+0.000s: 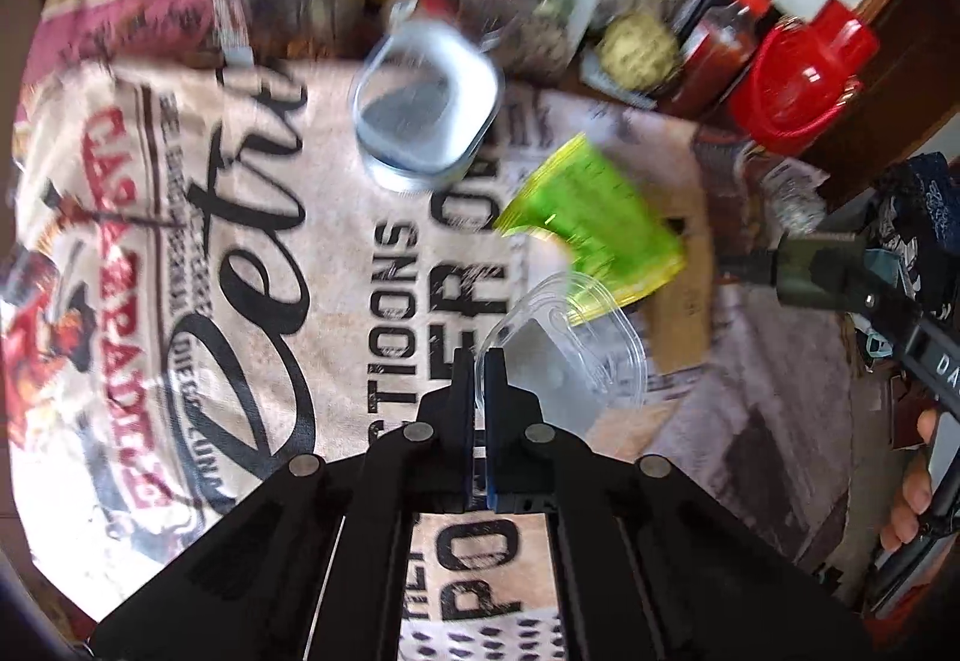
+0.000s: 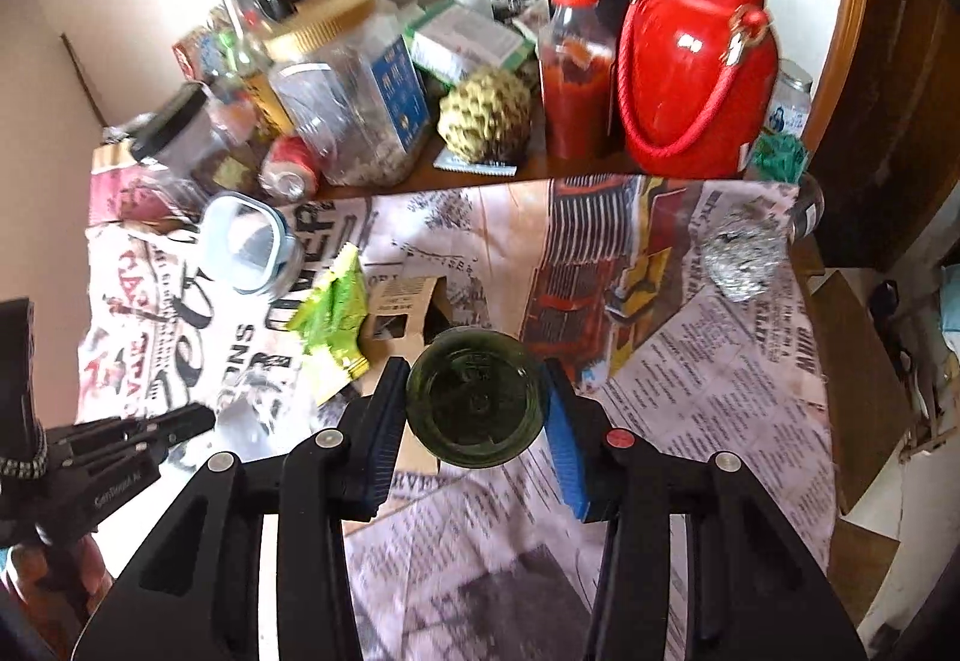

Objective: Collect trash

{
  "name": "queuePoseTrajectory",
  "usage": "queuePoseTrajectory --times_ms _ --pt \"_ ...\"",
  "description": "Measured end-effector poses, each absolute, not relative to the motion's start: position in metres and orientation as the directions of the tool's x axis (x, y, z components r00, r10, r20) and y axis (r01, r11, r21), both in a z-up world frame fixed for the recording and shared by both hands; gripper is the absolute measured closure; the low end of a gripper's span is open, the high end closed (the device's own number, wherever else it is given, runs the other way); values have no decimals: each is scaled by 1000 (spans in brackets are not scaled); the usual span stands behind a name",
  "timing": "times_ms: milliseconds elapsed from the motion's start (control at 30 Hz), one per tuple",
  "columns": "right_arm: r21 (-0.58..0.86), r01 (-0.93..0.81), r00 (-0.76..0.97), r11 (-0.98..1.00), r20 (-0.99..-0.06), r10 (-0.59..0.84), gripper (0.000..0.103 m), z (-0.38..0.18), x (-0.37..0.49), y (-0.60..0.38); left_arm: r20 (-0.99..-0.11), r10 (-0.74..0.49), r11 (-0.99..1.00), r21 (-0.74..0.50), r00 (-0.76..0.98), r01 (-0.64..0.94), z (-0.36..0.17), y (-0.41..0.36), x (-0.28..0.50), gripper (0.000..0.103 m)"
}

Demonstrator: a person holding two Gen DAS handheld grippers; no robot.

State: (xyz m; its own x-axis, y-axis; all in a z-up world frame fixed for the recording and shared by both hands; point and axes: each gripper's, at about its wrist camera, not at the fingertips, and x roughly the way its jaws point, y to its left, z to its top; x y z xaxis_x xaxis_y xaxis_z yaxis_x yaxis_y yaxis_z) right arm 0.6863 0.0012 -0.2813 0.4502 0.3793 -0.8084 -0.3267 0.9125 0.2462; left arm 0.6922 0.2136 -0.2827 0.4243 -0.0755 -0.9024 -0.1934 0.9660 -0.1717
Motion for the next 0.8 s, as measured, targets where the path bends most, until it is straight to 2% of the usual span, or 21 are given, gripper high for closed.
queuePoseTrajectory --times_ms 400,800 --pt "260 -376 576 889 -686 444 63 -199 631 -55 -767 3 968 -159 642 -195 -165 155 639 102" --pt "208 -466 654 860 -574 493 63 -140 564 -120 -644 96 955 -154 759 -252 -97 98 543 102"
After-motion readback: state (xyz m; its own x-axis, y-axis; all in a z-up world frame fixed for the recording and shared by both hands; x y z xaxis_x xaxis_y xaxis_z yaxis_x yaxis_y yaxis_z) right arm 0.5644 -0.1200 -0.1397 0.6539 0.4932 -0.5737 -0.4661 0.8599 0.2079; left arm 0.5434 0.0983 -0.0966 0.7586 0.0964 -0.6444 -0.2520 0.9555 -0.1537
